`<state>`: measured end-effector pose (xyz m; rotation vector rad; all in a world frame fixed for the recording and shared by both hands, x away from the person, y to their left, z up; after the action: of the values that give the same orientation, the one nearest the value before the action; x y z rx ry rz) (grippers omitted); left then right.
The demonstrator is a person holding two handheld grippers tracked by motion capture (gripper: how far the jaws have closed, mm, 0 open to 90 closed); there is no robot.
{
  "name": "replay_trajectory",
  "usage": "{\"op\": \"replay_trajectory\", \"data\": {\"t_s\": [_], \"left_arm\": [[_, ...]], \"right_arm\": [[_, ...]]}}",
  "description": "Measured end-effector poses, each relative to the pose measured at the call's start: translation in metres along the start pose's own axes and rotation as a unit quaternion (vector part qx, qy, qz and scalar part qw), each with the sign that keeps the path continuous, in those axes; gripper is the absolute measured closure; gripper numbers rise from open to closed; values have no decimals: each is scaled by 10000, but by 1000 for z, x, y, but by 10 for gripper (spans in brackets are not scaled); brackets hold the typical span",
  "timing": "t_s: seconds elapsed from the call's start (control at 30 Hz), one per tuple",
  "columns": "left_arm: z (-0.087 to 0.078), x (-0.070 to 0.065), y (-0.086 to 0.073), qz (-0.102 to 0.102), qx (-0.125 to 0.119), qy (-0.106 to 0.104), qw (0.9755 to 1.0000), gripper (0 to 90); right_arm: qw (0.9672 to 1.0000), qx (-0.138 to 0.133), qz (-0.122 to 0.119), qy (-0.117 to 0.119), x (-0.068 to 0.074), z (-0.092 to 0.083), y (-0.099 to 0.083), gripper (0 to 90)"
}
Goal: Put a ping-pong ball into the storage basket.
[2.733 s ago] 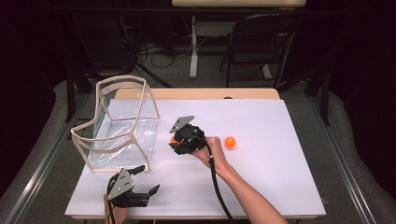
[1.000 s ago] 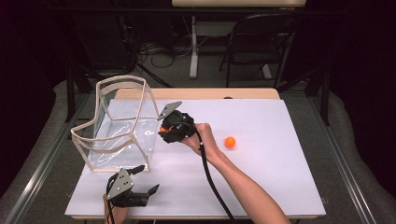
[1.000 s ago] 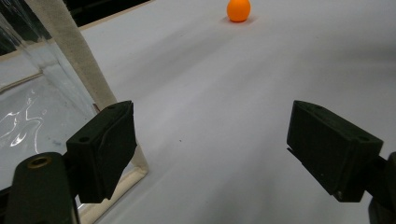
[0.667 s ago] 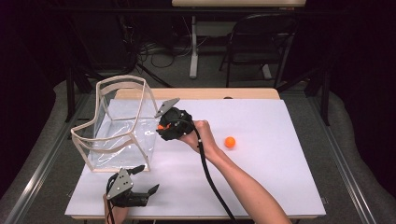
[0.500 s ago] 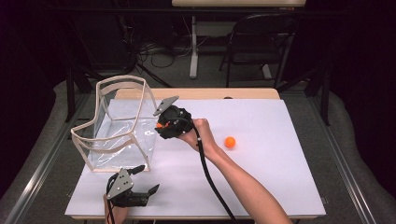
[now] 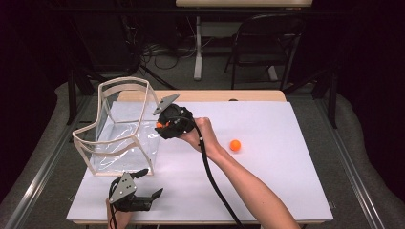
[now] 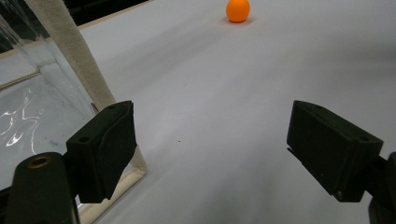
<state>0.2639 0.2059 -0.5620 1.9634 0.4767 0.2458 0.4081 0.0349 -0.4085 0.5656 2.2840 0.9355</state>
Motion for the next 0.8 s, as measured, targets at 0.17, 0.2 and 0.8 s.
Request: {"op": "replay_trajectory", "data": {"t_s": [0.17,0.2,0.8], "left_arm": [[0,0,0,-3,-7,-12,10000,157],[0,0,0,-6,-9,-7,10000,157],[0,0,0,20,-40,-27,10000,157]], "right_arm": [[10000,-24,-31,-10,-1,-1,3,506],[10000,-22,-28,-9,-1,-1,4,506],[9999,-105,16,43,-5,0,15,507]]}}
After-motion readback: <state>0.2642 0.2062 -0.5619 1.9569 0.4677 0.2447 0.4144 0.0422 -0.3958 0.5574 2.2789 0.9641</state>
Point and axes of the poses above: each handheld gripper's, and its own axes: z roughly forward along the jaws, y roughly out of its top, x roughly to its left, the point moved 2 cm from there along z, roughly forward along the jaws, and after that the axes turned 15 degrees about -y, right-handed, at the moved point
